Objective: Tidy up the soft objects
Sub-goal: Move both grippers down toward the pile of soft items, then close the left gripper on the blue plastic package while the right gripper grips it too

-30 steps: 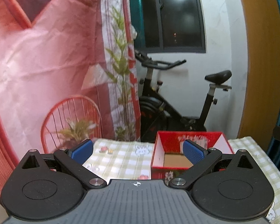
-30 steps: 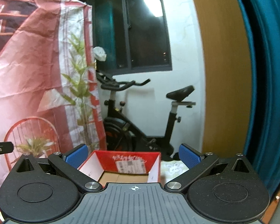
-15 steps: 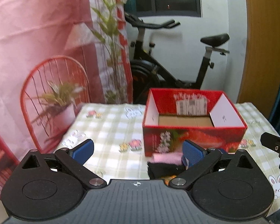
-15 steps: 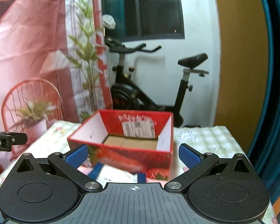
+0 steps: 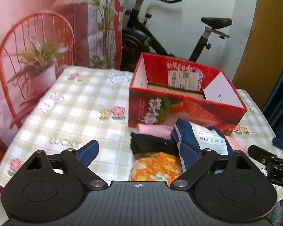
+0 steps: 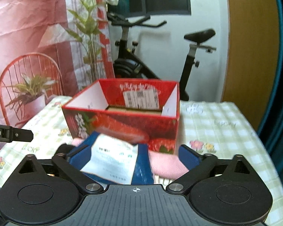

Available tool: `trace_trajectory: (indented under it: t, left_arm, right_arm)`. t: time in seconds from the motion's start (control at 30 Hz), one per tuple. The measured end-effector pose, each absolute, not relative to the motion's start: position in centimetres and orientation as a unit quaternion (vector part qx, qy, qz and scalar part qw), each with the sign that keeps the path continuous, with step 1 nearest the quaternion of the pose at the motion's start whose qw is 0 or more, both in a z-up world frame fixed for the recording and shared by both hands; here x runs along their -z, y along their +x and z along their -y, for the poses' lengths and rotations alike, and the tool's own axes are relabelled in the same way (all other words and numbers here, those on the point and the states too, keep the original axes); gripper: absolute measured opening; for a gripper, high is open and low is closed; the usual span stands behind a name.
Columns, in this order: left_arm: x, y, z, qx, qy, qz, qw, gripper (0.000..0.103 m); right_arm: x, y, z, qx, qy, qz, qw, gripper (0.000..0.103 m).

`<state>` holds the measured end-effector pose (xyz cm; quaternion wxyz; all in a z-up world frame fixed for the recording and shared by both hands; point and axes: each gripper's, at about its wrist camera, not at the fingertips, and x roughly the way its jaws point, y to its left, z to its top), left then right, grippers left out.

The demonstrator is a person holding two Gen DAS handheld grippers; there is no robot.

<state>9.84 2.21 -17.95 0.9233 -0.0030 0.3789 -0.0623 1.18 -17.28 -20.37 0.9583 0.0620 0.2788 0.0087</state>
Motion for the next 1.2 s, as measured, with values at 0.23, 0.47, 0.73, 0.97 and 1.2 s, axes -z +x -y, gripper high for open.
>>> trace_trajectory:
  t: [0.23,0.47,0.73,0.97,1.2]
  left_arm:
    - [20.3,12.0,-0.1,0.107,-0.007,-0.411,0.905,0.069]
    - [21.9,14.0,2.3,0.143,-0.006,-0.431,0.891,0.057]
    - [24.6,15.9,3.7,0.164,-0.003,-0.466,0.869,0.055]
    - [25.7,17.5,3.8,0.175,-0.015,-0.486,0.856,0.055]
    - [26.2,18.3,3.8,0.177,-0.024,-0.496,0.850,0.055]
  right_arm:
    - [23.2,3.7,18.7,-0.029,0.083,-0.313,0.946,0.075]
    - [25.6,6.9,19.5,-0.058,0.102,-0.341,0.933,0.064]
    - [27.4,8.7,19.4,-0.079,0.117,-0.369,0.919,0.063]
    - [28.2,9.5,19.5,-0.096,0.132,-0.379,0.911,0.062]
    - [28.7,10.5,19.7,-0.099,0.138,-0.386,0.907,0.065]
